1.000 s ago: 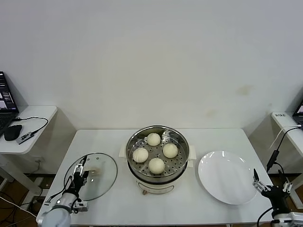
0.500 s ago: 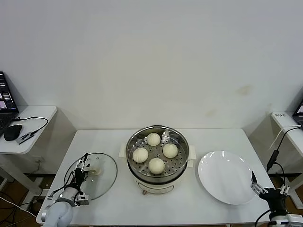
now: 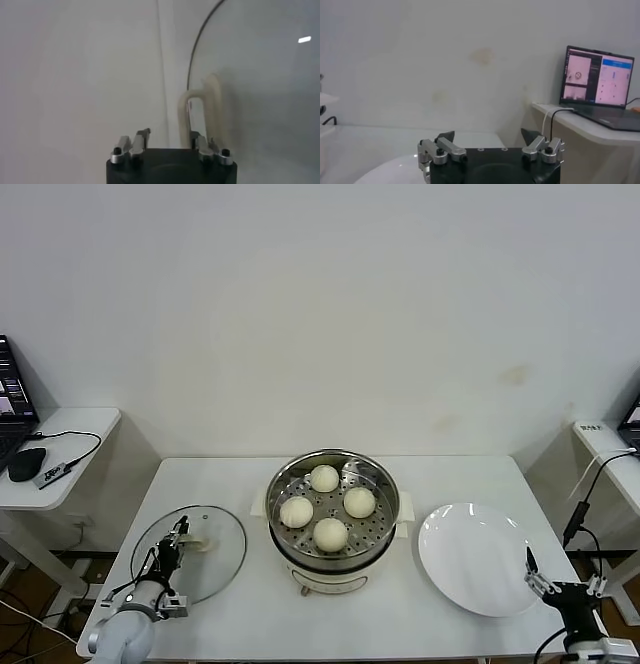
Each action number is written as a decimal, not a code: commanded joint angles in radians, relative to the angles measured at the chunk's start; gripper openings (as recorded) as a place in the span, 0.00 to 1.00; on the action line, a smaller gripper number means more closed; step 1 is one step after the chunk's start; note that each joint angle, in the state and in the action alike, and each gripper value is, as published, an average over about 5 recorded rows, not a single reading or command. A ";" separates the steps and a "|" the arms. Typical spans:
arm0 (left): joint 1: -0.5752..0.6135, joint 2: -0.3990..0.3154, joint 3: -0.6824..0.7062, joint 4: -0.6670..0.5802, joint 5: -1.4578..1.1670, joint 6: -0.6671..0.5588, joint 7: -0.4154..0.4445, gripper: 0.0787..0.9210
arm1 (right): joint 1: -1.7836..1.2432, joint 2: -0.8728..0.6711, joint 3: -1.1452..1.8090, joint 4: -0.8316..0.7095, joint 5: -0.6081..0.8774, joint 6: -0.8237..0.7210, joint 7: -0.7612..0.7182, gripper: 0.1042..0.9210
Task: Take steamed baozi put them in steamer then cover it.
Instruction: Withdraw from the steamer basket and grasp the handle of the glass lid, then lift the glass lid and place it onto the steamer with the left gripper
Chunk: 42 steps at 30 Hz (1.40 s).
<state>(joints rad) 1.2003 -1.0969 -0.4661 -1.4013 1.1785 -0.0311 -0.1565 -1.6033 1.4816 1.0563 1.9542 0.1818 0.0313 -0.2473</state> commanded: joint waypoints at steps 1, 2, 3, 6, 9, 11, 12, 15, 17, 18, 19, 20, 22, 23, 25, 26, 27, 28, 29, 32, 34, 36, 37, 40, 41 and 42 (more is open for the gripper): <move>0.037 0.010 -0.047 -0.084 -0.006 -0.007 -0.064 0.23 | -0.005 0.001 -0.003 0.012 -0.003 0.003 0.001 0.88; 0.049 0.015 -0.058 -0.108 -0.009 -0.007 -0.067 0.20 | -0.006 0.000 -0.005 0.014 -0.004 0.004 0.001 0.88; 0.061 0.021 -0.070 -0.130 -0.013 -0.006 -0.068 0.17 | -0.007 0.000 -0.008 0.015 -0.006 0.004 0.001 0.88; 0.099 0.041 -0.106 -0.202 -0.035 -0.001 -0.059 0.10 | -0.007 0.000 -0.019 0.016 -0.009 0.005 0.000 0.88; 0.136 0.070 -0.142 -0.291 -0.073 0.014 -0.028 0.08 | -0.007 0.000 -0.033 0.017 -0.012 0.005 0.000 0.88; 0.154 0.096 -0.164 -0.353 -0.104 0.030 0.002 0.08 | -0.007 -0.001 -0.042 0.018 -0.016 0.005 0.000 0.88; 0.160 0.108 -0.173 -0.379 -0.120 0.038 0.018 0.08 | -0.007 -0.002 -0.045 0.019 -0.019 0.005 0.000 0.88; 0.161 0.146 -0.190 -0.446 -0.170 0.075 0.077 0.08 | -0.007 -0.004 -0.054 0.022 -0.026 0.006 -0.002 0.88; 0.147 0.168 -0.188 -0.476 -0.201 0.111 0.115 0.08 | -0.009 -0.005 -0.061 0.023 -0.031 0.009 -0.003 0.88; 0.137 0.177 -0.183 -0.488 -0.212 0.130 0.132 0.08 | -0.011 -0.006 -0.065 0.023 -0.035 0.010 -0.004 0.88; 0.126 0.184 -0.176 -0.501 -0.222 0.152 0.149 0.08 | -0.012 -0.006 -0.068 0.022 -0.039 0.012 -0.004 0.88; 0.115 0.192 -0.165 -0.517 -0.234 0.174 0.165 0.08 | -0.013 -0.006 -0.072 0.021 -0.044 0.015 -0.004 0.88; 0.098 0.204 -0.134 -0.554 -0.258 0.221 0.195 0.08 | -0.013 -0.002 -0.078 0.020 -0.062 0.021 -0.003 0.88; 0.093 0.212 -0.112 -0.576 -0.276 0.245 0.208 0.08 | -0.013 0.001 -0.080 0.020 -0.074 0.024 -0.003 0.88; 0.083 0.228 -0.050 -0.616 -0.311 0.298 0.229 0.08 | -0.013 0.011 -0.080 0.020 -0.115 0.030 0.000 0.88; 0.076 0.233 -0.012 -0.632 -0.322 0.325 0.237 0.08 | -0.013 0.016 -0.077 0.019 -0.139 0.033 0.002 0.88; 0.064 0.233 0.029 -0.646 -0.320 0.350 0.246 0.08 | -0.013 0.021 -0.075 0.018 -0.163 0.035 0.004 0.88; 0.049 0.228 0.073 -0.655 -0.307 0.373 0.255 0.08 | -0.013 0.027 -0.072 0.016 -0.189 0.038 0.006 0.88; 0.031 0.220 0.112 -0.661 -0.289 0.391 0.264 0.08 | -0.012 0.031 -0.071 0.012 -0.215 0.042 0.008 0.88; -0.037 0.180 0.223 -0.669 -0.217 0.444 0.304 0.08 | 0.000 0.041 -0.071 -0.007 -0.280 0.055 0.013 0.88; -0.092 0.144 0.283 -0.667 -0.172 0.476 0.338 0.08 | 0.010 0.046 -0.077 -0.018 -0.306 0.058 0.015 0.88; -0.146 0.101 0.334 -0.661 -0.123 0.506 0.373 0.08 | 0.018 0.048 -0.088 -0.027 -0.316 0.057 0.015 0.88; -0.167 0.082 0.353 -0.659 -0.096 0.518 0.390 0.08 | 0.020 0.049 -0.095 -0.030 -0.319 0.056 0.015 0.88; -0.209 0.026 0.402 -0.651 -0.023 0.551 0.440 0.08 | 0.021 0.056 -0.111 -0.041 -0.333 0.058 0.015 0.88; -0.216 0.011 0.414 -0.648 -0.004 0.559 0.455 0.08 | 0.021 0.060 -0.115 -0.045 -0.342 0.061 0.015 0.88; -0.221 -0.006 0.425 -0.644 0.015 0.568 0.471 0.08 | 0.022 0.064 -0.117 -0.050 -0.354 0.064 0.014 0.88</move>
<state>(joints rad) 1.1351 -0.9741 -0.2760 -1.9989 1.0230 0.3797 0.1516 -1.5936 1.5254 0.9662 1.9351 -0.0555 0.0800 -0.2354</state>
